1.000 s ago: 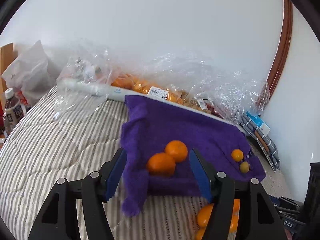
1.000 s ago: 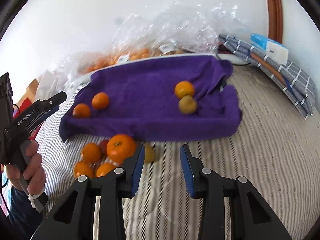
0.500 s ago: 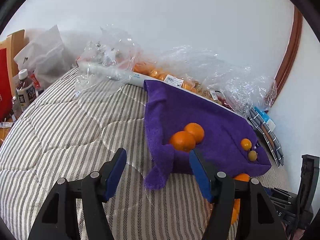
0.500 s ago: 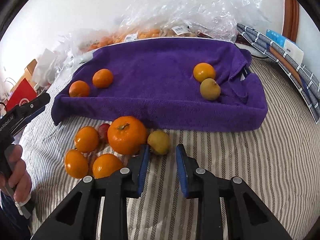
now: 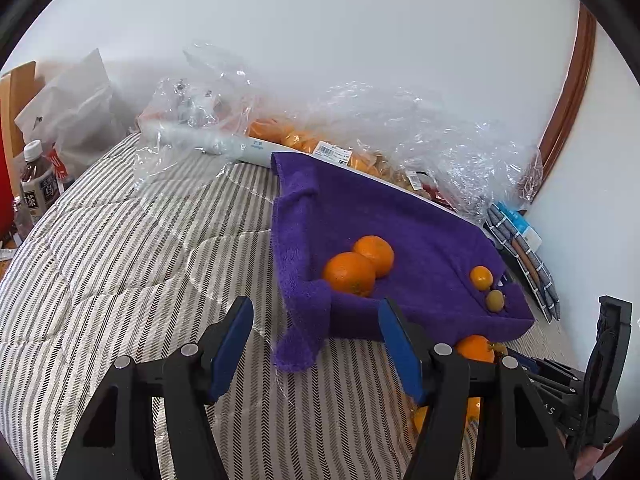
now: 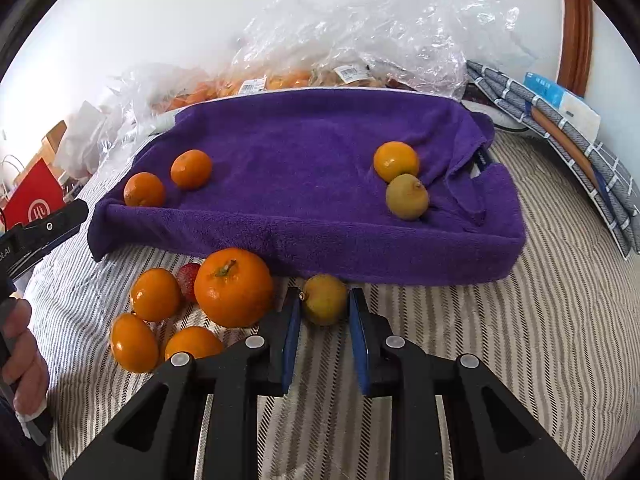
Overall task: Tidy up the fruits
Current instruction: 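Grasp another small yellow fruit with the right gripper while the left grasps an oblong orange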
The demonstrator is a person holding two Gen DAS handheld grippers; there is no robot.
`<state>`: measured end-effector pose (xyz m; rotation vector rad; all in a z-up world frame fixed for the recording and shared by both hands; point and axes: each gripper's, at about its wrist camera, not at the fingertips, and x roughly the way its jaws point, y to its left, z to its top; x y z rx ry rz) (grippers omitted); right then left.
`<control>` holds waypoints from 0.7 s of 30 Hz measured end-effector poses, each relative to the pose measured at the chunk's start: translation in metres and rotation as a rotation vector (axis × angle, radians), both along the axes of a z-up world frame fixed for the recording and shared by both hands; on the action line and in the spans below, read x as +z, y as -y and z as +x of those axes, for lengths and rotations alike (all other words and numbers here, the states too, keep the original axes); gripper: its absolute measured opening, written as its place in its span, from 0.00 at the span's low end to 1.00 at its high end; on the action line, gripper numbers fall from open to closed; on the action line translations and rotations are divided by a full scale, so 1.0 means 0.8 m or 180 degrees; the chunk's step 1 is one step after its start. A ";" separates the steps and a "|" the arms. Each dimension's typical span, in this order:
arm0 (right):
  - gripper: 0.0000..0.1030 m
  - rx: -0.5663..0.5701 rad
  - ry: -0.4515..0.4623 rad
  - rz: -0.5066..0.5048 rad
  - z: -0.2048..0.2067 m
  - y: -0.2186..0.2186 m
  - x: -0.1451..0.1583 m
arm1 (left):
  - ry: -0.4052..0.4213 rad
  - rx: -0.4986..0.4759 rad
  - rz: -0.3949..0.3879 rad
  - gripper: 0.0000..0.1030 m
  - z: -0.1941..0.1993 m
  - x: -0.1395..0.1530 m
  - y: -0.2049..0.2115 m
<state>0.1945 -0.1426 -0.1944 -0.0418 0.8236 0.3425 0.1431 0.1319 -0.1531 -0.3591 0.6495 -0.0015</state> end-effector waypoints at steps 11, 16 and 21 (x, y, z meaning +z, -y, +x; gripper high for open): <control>0.23 -0.0297 0.0038 0.0012 -0.035 0.063 0.002 | 0.0004 -0.0579 -0.0148 0.61 -0.027 0.006 0.039; 0.23 -0.0348 0.0069 -0.0053 -0.049 0.077 -0.001 | -0.0142 -0.0833 -0.0264 0.61 -0.033 -0.006 0.067; 0.23 -0.0369 0.0080 -0.0038 -0.058 0.086 -0.003 | -0.0381 -0.0986 -0.0200 0.61 -0.030 -0.021 0.090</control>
